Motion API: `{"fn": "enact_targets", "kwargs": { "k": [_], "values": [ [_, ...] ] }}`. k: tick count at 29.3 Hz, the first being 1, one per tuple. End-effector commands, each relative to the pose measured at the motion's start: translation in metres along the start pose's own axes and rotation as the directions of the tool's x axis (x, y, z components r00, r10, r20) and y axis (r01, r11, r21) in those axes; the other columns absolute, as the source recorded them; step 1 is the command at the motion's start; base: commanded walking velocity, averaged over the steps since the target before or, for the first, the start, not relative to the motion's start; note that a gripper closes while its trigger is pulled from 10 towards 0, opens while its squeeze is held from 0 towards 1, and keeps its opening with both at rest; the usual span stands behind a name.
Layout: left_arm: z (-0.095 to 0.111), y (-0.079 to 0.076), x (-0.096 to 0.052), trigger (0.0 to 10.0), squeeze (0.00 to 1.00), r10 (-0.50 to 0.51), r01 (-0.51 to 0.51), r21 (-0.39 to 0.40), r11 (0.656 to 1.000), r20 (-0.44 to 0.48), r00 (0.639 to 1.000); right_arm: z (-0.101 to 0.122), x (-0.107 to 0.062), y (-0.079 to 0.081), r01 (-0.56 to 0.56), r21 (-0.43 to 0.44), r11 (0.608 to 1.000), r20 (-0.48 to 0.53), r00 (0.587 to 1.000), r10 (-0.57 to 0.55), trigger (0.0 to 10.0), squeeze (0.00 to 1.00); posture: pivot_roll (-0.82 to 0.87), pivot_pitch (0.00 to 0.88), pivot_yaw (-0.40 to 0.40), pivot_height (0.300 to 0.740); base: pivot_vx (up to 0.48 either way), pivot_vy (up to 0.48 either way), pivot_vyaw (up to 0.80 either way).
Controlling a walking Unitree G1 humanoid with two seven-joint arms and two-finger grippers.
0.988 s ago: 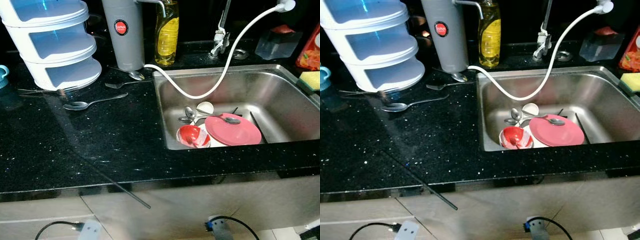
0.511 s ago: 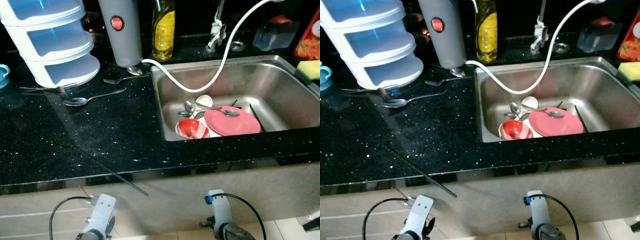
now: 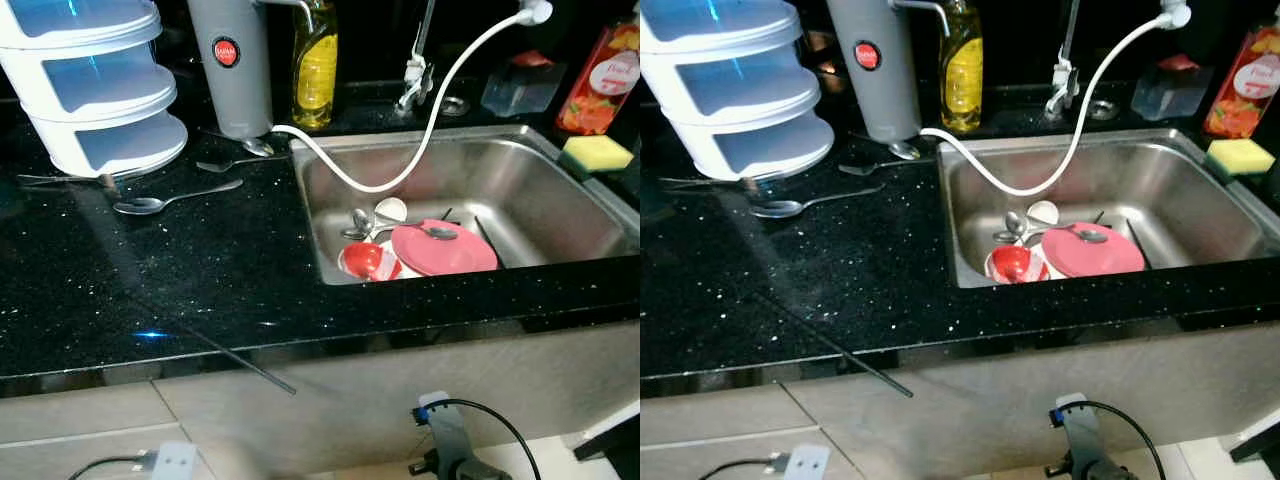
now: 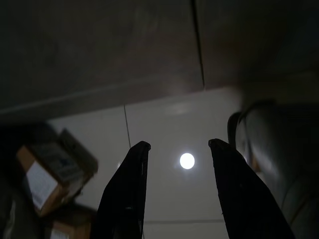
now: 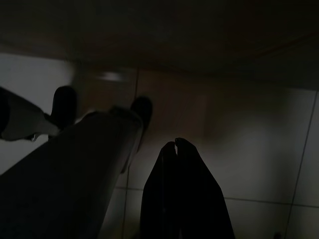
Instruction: Kitchen organization
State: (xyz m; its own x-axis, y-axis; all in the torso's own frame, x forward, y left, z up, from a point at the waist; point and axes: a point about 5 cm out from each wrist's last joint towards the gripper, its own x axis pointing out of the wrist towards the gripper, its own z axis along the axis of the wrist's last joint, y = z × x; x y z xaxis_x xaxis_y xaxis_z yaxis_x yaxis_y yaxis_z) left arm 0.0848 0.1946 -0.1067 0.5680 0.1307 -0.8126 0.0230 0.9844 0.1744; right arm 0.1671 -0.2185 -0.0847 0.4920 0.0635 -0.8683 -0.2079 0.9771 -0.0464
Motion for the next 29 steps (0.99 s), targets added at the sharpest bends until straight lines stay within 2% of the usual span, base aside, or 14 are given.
{"fn": "enact_targets", "kwargs": {
  "k": [1,6,8,16,24,29],
  "values": [
    [-0.009,-0.004,-0.003,10.0,0.0,-0.009,0.009,-0.004,1.0,-0.03,1.0,-0.009,-0.001,0.003,-0.011,0.008,1.0,-0.03,0.999,0.011,10.0,0.0,0.07,0.0,-0.037,0.74,0.0,0.0,0.0],
    [0.001,-0.001,0.001,10.0,0.0,0.011,-0.011,-0.017,1.0,-0.012,1.0,-0.024,-0.002,0.007,-0.008,0.003,1.0,-0.075,0.997,0.008,10.0,0.0,0.07,0.0,-0.02,0.74,0.0,0.0,0.0],
    [-0.003,0.0,-0.001,10.0,0.0,0.006,-0.006,0.0,1.0,-0.008,1.0,-0.027,-0.003,0.008,0.003,0.021,1.0,-0.076,0.997,-0.001,10.0,0.0,0.05,0.0,-0.005,0.74,0.0,0.0,0.0],
    [-0.011,0.0,-0.006,10.0,0.0,-0.024,0.024,0.041,0.999,-0.003,1.0,-0.022,-0.001,0.011,0.005,0.02,1.0,-0.055,0.998,-0.004,10.0,0.0,0.02,0.0,0.024,0.74,0.0,0.0,0.0],
    [-0.01,-0.003,-0.006,10.0,0.0,-0.052,0.051,0.069,0.996,0.013,0.999,-0.015,0.001,0.016,0.001,0.014,1.0,-0.031,1.0,0.0,10.0,0.0,0.0,0.0,0.04,0.74,0.0,0.0,0.0],
    [-0.01,0.001,-0.007,10.0,0.0,-0.048,0.047,0.063,0.997,0.018,0.999,-0.015,0.002,0.018,-0.004,-0.014,1.0,-0.035,0.999,0.004,10.0,0.0,0.0,0.0,0.036,0.74,0.0,0.0,0.0]
  ]
}}
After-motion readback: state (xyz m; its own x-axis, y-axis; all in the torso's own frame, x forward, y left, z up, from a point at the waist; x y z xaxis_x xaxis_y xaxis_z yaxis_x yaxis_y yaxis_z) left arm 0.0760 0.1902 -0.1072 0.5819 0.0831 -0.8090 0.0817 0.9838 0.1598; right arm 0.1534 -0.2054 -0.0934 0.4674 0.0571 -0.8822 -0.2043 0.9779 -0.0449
